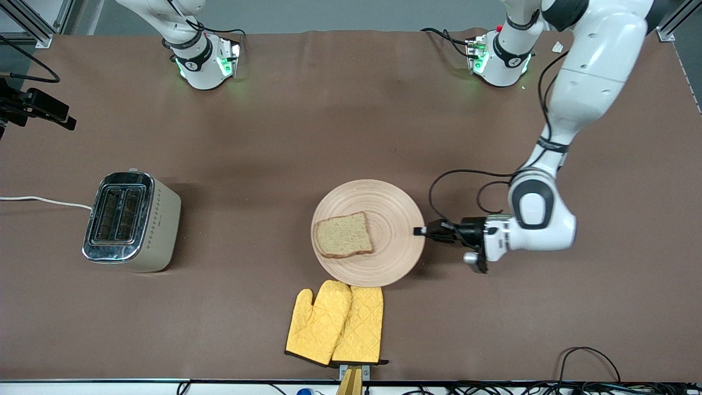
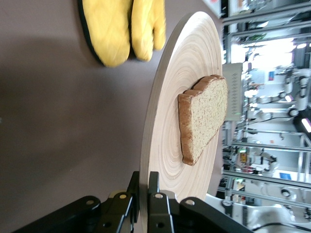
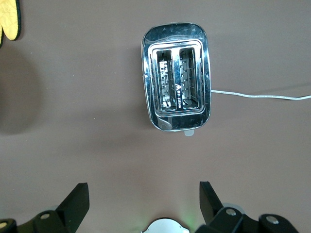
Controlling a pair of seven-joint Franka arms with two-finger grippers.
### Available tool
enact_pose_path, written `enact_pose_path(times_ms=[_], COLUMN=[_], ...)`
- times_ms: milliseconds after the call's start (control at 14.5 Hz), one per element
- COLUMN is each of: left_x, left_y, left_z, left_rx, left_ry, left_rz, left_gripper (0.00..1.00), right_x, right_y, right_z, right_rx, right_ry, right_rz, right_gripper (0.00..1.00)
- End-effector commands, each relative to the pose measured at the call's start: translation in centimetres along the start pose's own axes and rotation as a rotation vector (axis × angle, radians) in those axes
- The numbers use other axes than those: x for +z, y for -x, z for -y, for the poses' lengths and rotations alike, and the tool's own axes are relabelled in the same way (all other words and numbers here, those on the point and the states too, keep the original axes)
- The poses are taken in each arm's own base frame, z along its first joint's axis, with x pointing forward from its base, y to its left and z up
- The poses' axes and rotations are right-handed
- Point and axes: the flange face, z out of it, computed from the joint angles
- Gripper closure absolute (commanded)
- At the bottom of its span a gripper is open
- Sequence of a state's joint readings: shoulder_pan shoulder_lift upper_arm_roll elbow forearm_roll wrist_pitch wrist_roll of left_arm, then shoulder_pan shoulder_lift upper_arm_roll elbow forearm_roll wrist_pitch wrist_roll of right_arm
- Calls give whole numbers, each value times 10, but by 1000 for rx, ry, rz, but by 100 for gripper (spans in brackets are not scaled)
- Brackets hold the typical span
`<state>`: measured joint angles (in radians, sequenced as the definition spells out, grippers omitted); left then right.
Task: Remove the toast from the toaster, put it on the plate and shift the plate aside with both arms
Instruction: 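Slide the plate with the toast toward the left gripper's side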
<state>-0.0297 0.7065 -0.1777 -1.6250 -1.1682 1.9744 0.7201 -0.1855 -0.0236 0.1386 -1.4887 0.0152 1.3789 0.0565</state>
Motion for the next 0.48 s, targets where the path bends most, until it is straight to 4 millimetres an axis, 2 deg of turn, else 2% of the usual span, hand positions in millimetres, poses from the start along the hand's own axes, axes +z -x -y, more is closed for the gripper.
enact_pose_path(times_ms=[0,206,413], left_x=[-63,-146,-213], left_y=[-12,-13,4], left_z=[-5,14,46], left_rx=[63,87,61], left_ry=[-4,-44,-44], left_rz=[7,5,-6], left_gripper=[100,100,100], right_x=[-3,0,0], right_y=[3,3,3], right_z=[3,1,0], right_rx=[16,17,20], right_ry=[2,-3,-11], right_rz=[0,9,11], right_gripper=[0,0,0])
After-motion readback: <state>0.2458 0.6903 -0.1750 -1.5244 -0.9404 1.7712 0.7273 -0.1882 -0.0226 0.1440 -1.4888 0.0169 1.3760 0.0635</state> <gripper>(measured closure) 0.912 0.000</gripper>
